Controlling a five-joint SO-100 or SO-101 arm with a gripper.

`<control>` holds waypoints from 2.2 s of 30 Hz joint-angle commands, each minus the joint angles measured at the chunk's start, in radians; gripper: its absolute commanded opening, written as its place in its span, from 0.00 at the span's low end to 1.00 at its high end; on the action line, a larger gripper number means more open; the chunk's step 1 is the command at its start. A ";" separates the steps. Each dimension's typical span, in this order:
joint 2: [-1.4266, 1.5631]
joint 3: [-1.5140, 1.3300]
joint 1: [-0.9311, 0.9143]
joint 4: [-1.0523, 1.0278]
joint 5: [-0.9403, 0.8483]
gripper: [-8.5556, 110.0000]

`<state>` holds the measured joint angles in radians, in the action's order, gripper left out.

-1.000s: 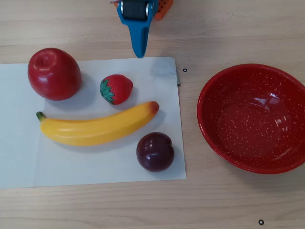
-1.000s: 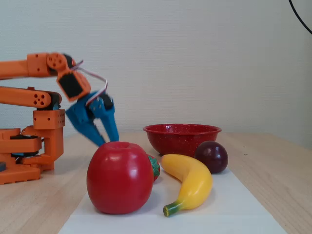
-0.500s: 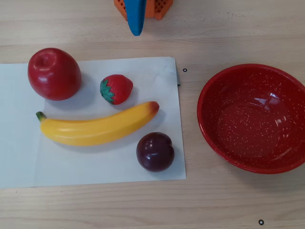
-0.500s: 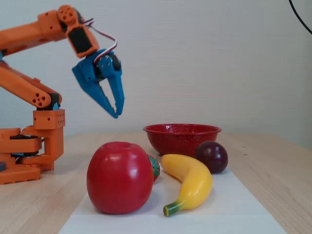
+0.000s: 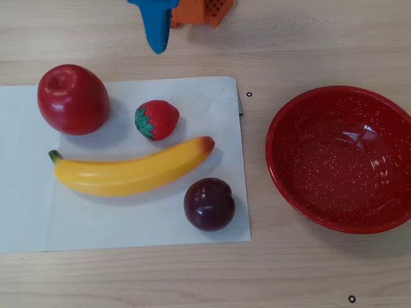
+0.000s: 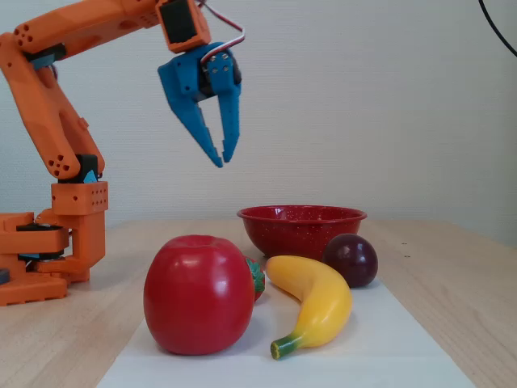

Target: Grasp the banana and put it in the red bowl

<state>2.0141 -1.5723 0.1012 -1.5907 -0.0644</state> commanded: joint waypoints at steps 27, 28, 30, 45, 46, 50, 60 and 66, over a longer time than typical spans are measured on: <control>-0.554 0.482 0.156 -0.063 0.241 0.49; -0.566 0.488 0.158 -0.061 0.249 0.52; -0.591 0.491 0.161 -0.040 0.255 0.57; -0.747 0.528 0.152 0.067 0.261 0.68; -0.755 0.529 0.152 0.072 0.264 0.69; -0.785 0.523 0.152 0.118 0.273 0.70; -0.864 0.517 0.152 0.173 0.275 0.70; -0.899 0.509 0.152 0.196 0.275 0.70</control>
<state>1.0615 -1.1321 0.2332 -1.4113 0.1948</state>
